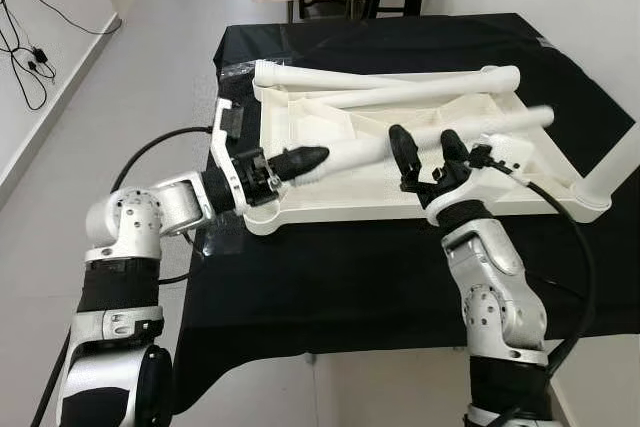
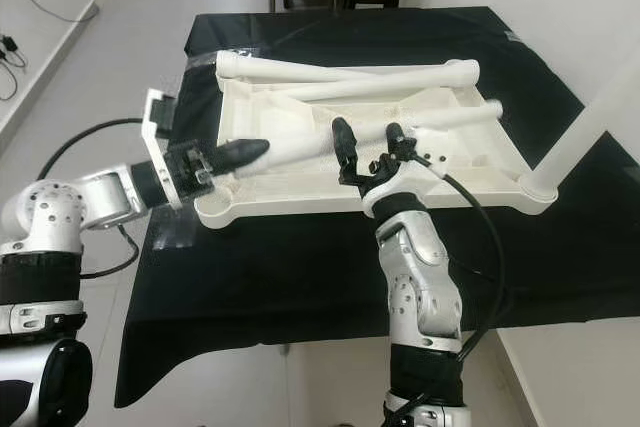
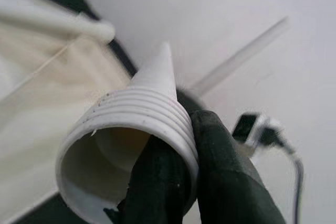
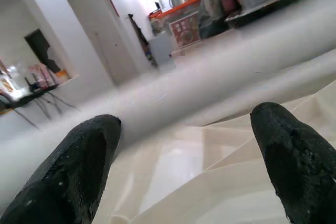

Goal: Building children table

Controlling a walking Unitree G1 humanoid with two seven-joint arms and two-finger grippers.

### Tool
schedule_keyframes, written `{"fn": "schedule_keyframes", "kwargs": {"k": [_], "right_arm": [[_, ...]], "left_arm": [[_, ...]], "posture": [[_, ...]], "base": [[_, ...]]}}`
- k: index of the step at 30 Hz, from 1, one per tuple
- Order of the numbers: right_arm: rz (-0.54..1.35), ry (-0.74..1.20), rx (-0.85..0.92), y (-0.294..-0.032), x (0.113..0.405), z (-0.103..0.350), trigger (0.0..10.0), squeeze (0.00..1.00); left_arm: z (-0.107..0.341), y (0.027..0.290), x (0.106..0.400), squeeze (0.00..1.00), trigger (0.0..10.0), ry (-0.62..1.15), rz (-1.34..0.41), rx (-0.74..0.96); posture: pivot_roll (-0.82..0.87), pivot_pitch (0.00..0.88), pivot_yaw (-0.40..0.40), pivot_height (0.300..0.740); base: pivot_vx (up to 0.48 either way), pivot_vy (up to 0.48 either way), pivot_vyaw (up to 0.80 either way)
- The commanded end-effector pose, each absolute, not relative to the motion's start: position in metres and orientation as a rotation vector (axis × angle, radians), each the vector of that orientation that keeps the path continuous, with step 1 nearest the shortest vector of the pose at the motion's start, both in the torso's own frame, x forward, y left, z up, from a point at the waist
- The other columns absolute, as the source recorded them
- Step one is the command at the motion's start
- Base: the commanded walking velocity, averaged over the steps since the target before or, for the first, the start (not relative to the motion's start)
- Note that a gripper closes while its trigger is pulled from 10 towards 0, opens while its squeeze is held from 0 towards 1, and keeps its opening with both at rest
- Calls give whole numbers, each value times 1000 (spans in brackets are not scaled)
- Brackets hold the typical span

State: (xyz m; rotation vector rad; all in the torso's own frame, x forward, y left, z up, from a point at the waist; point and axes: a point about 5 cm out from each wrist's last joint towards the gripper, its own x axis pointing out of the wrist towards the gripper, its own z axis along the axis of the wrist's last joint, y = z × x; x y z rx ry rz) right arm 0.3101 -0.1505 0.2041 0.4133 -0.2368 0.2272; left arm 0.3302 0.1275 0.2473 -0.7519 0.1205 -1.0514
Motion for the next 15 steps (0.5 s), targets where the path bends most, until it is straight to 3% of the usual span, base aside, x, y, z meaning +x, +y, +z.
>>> {"fn": "schedule_keyframes", "kwargs": {"k": [1, 7, 8, 13, 15], "right_arm": [[275, -228, 470, -146, 310, 204, 10000, 0], [339, -239, 515, -141, 309, 208, 10000, 0], [400, -258, 612, -137, 307, 212, 10000, 0], [484, -283, 714, -135, 304, 218, 10000, 0], [627, -348, 886, -135, 297, 231, 10000, 0]], "left_arm": [[259, 130, 324, 0, 0, 32, -1111, -782], [264, 133, 323, 0, 0, -26, -1114, -817], [267, 135, 323, 0, 0, -71, -1113, -854], [269, 136, 320, 0, 0, -103, -1135, -874], [270, 136, 312, 0, 0, -129, -1189, -888]], "posture": [[-65, 84, -6, 740], [-55, 78, -3, 740], [-48, 77, -6, 740], [-47, 76, -8, 740], [-43, 75, -11, 740]], "base": [[0, 0, 0], [0, 0, 0], [0, 0, 0], [0, 0, 0], [0, 0, 0]]}}
